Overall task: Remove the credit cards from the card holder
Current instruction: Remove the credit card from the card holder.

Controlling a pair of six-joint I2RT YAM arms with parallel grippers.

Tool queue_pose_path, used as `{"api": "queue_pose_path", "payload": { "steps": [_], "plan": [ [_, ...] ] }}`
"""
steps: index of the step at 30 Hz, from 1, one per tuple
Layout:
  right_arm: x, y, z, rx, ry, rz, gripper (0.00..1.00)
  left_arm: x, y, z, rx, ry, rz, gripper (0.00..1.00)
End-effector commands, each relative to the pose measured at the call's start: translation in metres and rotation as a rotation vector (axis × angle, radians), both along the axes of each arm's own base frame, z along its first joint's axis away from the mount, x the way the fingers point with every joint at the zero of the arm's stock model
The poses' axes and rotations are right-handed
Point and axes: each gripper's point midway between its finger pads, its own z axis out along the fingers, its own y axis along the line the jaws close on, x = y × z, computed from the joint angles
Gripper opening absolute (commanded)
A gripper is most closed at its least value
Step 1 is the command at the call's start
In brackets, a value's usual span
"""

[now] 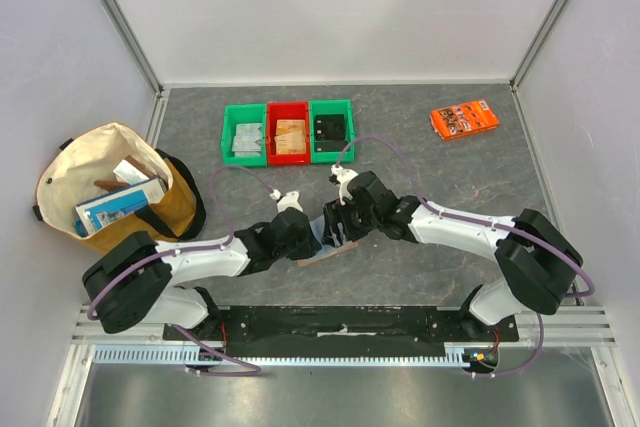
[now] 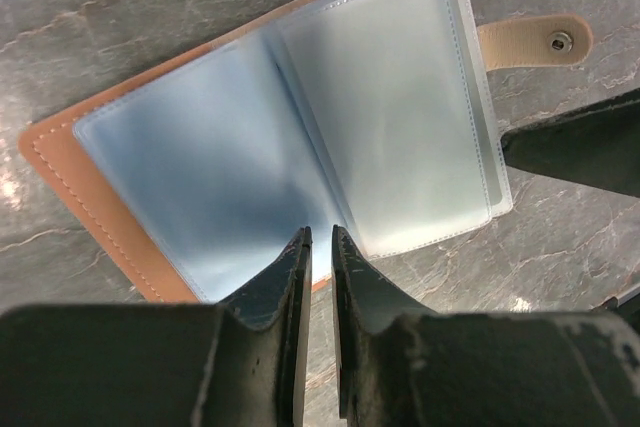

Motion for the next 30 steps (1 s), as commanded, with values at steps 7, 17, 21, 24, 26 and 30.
{"api": "queue_pose_path", "payload": {
  "steps": [7,17,21,24,26,30],
  "plan": [
    [-0.008,0.041,0.035,0.163,-0.017,0.111,0.75,0.0,0.017,0.003,-0.057,-0.026,0.116,0.19],
    [-0.014,0.064,0.034,0.181,0.004,0.181,0.75,-0.001,0.039,0.017,-0.159,-0.074,0.242,0.19],
    [-0.014,0.071,0.032,0.177,0.011,0.19,0.76,-0.002,0.048,0.025,-0.197,-0.102,0.276,0.22],
    [-0.015,0.077,0.034,0.173,0.012,0.203,0.76,-0.003,0.053,0.024,-0.206,-0.102,0.297,0.25],
    [-0.014,0.082,0.038,0.176,0.006,0.21,0.77,-0.005,0.054,0.02,-0.212,-0.09,0.309,0.26],
    [-0.009,0.086,0.039,0.166,0.004,0.207,0.78,-0.008,0.057,0.013,-0.207,-0.071,0.315,0.26]
  ]
}}
